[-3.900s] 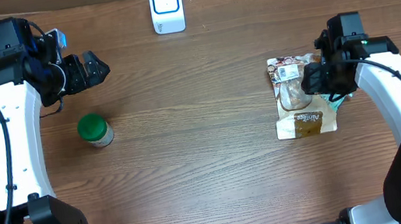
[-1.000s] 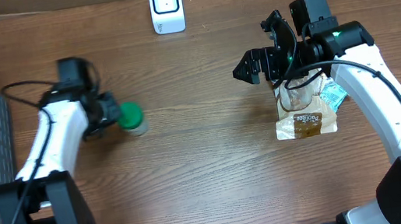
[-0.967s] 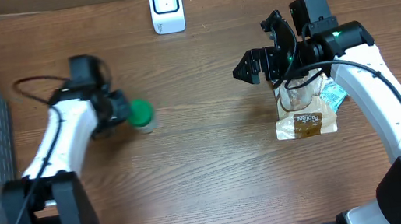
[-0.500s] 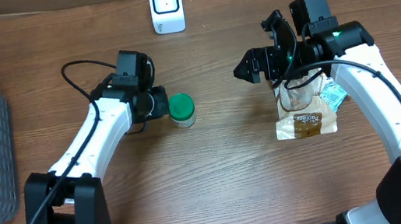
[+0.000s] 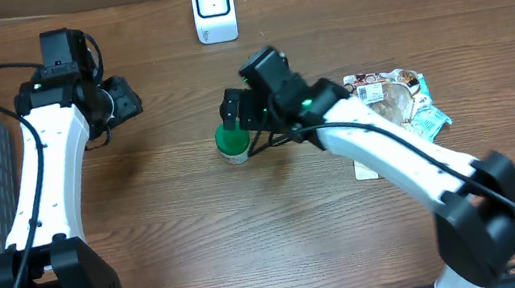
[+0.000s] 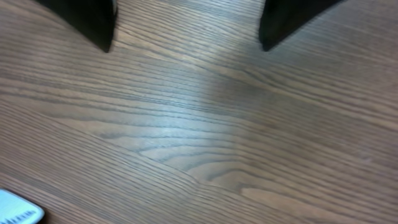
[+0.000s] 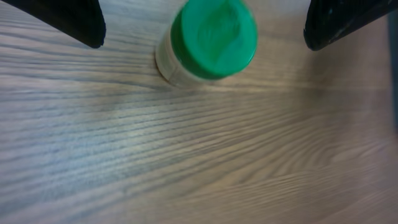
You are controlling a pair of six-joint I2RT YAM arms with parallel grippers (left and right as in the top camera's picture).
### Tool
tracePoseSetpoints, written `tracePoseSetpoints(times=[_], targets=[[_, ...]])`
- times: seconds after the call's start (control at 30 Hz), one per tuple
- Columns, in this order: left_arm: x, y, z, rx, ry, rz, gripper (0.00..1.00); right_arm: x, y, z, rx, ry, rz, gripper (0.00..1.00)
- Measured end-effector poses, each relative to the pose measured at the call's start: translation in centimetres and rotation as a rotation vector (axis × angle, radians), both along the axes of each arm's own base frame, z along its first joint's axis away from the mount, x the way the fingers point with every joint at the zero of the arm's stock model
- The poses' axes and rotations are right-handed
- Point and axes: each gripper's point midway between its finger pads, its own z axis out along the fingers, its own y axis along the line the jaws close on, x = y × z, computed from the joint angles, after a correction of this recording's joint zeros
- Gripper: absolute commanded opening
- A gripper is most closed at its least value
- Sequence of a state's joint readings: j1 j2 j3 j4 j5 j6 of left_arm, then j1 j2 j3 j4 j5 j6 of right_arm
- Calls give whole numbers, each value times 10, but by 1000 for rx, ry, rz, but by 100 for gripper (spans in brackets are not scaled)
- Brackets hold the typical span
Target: Scan the item barcode
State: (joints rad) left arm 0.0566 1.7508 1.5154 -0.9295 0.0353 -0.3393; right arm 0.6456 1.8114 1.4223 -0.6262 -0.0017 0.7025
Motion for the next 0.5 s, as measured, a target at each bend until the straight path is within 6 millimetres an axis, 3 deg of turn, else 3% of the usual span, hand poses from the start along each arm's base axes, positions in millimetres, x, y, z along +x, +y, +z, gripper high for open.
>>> tracePoseSetpoints(times=[0.03,0.1,0.23,0.5], targets=[[-1,4,0,14,2,8,78,2,4,-15,-2,26,-42,100],[-1,7,0,28,5,16,100,3,10,-35,0,59,-79,100],[-1,9,0,41,5,20,99,3,19,-45,29,83,-94,100],[2,10,1,45,-7,22,100,-2,28,-55,16,88,6,84]])
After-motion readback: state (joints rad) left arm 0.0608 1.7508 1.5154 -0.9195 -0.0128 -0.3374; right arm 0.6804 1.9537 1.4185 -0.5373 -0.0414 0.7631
